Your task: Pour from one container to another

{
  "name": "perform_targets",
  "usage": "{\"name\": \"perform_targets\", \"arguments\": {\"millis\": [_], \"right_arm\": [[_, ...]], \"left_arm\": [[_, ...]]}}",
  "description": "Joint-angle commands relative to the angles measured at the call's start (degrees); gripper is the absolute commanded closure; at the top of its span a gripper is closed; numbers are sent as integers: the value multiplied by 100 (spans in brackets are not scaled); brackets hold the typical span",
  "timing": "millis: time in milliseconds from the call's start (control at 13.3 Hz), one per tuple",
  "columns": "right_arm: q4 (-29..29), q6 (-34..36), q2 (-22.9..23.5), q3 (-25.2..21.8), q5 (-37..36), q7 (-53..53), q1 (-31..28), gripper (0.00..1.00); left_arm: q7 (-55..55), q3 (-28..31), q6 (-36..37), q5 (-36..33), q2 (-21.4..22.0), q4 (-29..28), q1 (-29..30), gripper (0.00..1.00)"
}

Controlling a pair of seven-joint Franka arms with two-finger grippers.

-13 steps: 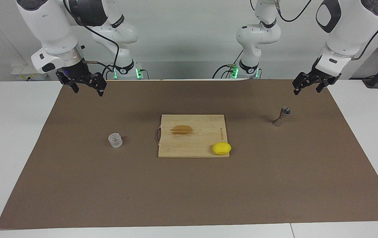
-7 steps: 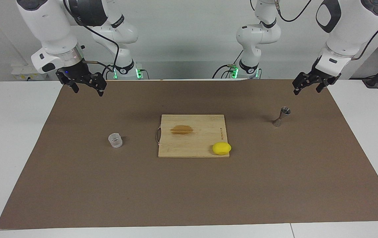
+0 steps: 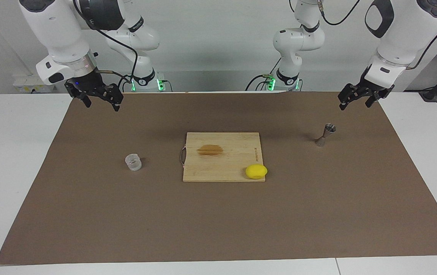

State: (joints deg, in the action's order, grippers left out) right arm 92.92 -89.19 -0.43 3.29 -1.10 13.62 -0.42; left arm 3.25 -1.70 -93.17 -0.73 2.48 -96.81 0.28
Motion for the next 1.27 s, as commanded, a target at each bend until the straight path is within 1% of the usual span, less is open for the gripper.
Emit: {"name": "perform_targets", "arguments": {"millis": [0, 225, 375, 525, 675, 750, 825, 900, 1050, 1200], "right_arm": [[7, 33, -45, 31, 66, -132, -81, 0], [7, 33, -53, 31, 66, -132, -81, 0], [7, 33, -54, 31, 66, -132, -81, 0], [7, 33, -45, 31, 66, -132, -81, 0], [7, 33, -53, 31, 66, -132, -81, 0], [7, 33, -45, 31, 66, -132, -81, 0], [7, 33, -45, 31, 66, -132, -81, 0], [7, 33, -45, 31, 66, -132, -81, 0], [7, 33, -45, 31, 66, -132, -81, 0], [7, 33, -45, 31, 66, -132, -81, 0]], "left_arm": [[106, 47, -472, -103, 200, -408, -107, 0], [115, 47, -816, -94, 157, -628, -116, 0], [115, 47, -1175, -103, 86, -803, -116, 0], [167, 47, -1780, -103, 7, -1189, -151, 0], [255, 47, -2309, -86, -107, -1392, -116, 0], [421, 47, -2580, -85, -107, -1646, -168, 0], [683, 47, -3270, -85, -55, -2057, -203, 0], [729, 47, -3747, -85, 6, -2383, -195, 0], [765, 47, -3866, -85, 33, -2448, -308, 0], [739, 47, -3980, -85, -63, -2492, -274, 0]]}}
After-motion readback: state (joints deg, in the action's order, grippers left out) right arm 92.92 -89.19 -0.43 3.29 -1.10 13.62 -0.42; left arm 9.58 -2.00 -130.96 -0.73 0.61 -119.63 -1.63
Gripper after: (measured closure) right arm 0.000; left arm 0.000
